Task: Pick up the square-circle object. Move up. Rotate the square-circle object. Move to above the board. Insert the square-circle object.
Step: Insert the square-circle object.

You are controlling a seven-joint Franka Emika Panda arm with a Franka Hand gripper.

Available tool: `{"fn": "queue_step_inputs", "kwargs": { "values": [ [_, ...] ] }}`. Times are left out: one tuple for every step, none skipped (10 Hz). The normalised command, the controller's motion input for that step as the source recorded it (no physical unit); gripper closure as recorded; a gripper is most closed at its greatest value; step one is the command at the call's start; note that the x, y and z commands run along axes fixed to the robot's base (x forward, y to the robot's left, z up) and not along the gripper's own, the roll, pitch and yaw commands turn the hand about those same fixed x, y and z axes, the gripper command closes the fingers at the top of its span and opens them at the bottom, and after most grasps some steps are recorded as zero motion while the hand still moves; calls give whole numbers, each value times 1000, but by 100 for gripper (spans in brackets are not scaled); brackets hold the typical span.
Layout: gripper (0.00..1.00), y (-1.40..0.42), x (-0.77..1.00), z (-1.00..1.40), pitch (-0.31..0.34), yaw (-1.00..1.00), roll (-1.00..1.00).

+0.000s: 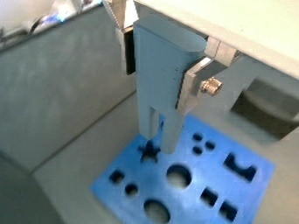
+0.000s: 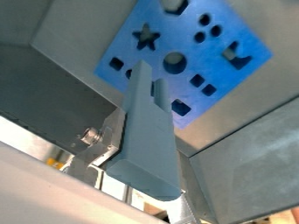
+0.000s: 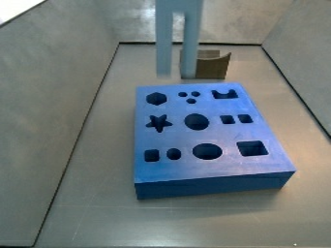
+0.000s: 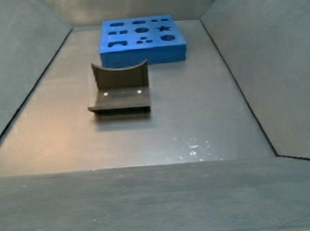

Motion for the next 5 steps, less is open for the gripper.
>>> {"fn": "queue_step_inputs", "kwargs": {
  "values": [
    [100,-606,214,-874,-9,443,-23],
    [100,-669,140,-774,-10,420,0],
    [100,-289,-91,-14,-30,240,29],
    [100,-37,0,-86,0,0,6],
    [100,-537,-131,-463,-67,86,153]
  ]
}}
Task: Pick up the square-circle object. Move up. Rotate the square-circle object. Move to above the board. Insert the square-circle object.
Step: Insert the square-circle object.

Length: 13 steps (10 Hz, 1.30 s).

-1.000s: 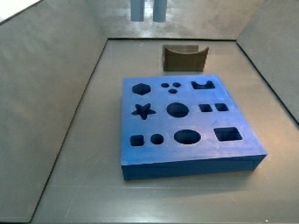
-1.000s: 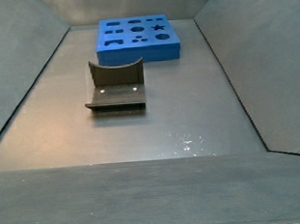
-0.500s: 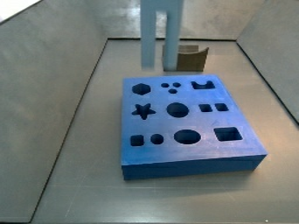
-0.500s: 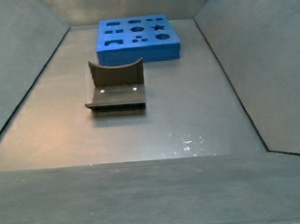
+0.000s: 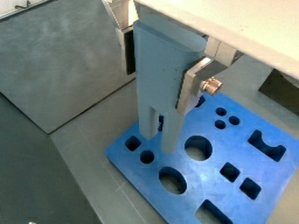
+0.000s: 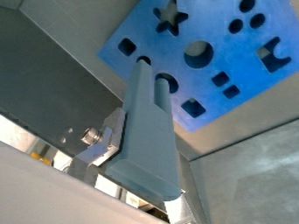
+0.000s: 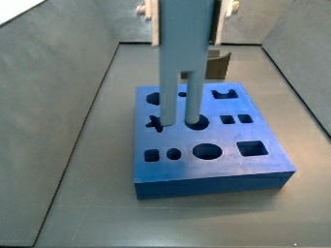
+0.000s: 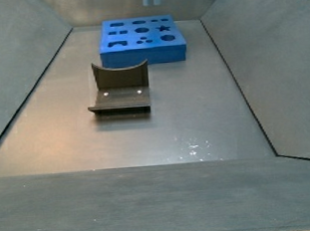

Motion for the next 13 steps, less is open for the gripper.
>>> {"fn": "queue_step_inputs", "kwargs": {
  "values": [
    [100,-454,-51,-486,-51,203,116],
    [100,-77,-69,0,-33,77,0],
    [100,-3,0,-26,0,0,0],
    [100,-26,0,-311,0,6,63],
    [100,0,-177,-417,0,6,66],
    [100,0,0,0,0,11,0],
    [100,0,0,-54,0,0,1],
    [100,-74,0,-326,0,20,80],
    [100,-54,0,-380,0,46,80],
    [100,-63,0,-311,0,37,87],
    [100,-63,0,-191,0,43,80],
    [100,-11,0,-63,0,77,56],
    [100,0,0,-40,0,80,33]
  ]
}}
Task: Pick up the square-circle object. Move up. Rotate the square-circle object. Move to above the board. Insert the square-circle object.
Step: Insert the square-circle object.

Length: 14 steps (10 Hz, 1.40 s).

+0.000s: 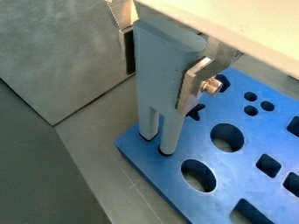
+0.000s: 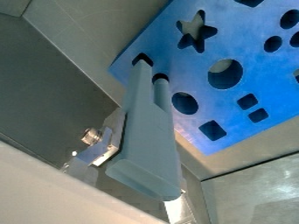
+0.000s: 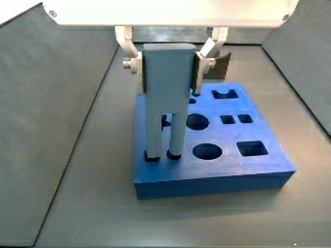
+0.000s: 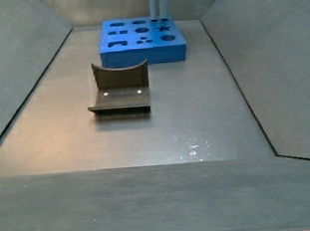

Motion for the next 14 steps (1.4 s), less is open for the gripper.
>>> {"fn": "queue_step_inputs", "kwargs": {
  "values": [
    [100,0,0,-60,0,91,61],
    [100,0,0,-83,0,106,121],
    [100,-74,0,-97,0,83,203],
    [100,-91,0,-66,3,94,256],
    [100,-151,0,-29,3,91,309],
    [100,-163,0,-20,23,100,339],
    [100,-151,0,-20,23,100,339],
    [100,-146,0,-14,0,77,300],
    [100,-94,0,3,0,6,151],
    [100,-34,0,0,0,0,51],
    [100,0,0,-223,0,0,57],
    [100,0,0,-403,-33,0,0],
    [100,0,0,-269,-20,0,14],
    [100,0,0,-143,-6,0,29]
  ]
}}
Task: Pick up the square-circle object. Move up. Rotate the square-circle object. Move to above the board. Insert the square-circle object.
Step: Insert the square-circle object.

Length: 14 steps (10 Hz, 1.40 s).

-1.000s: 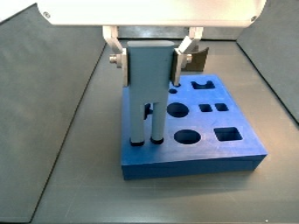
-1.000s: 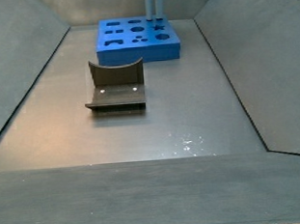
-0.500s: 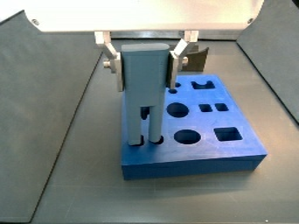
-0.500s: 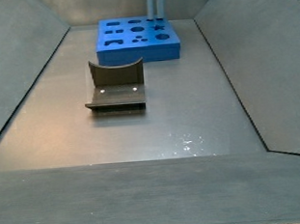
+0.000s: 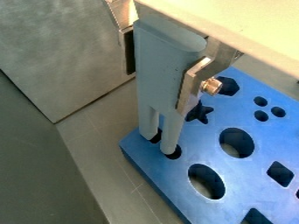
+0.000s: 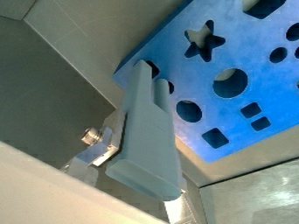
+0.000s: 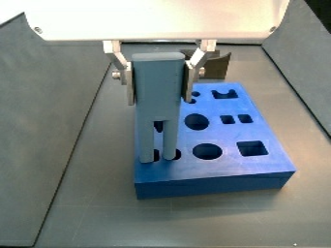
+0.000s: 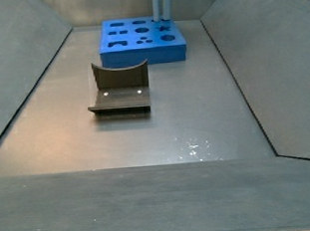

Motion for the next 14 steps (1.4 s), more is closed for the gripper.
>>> {"fn": "queue_step_inputs", "kwargs": {
  "values": [
    [100,0,0,-89,0,0,36],
    [100,-9,389,-109,0,0,16],
    [100,0,423,-151,23,0,43],
    [100,0,197,-11,23,-69,0],
    [100,0,37,0,0,-9,0],
    [100,0,0,0,17,0,0],
    [100,0,0,-34,19,0,39],
    [100,-131,0,-251,0,-154,114],
    [100,-140,-31,-211,-36,-594,159],
    [100,-71,-69,-146,0,-563,120],
    [100,0,-37,-6,-6,-63,20],
    [100,-26,-66,-106,-57,0,36],
    [100,-114,-114,-566,-133,0,174],
    [100,-89,-86,-811,-144,0,210]
  ]
}}
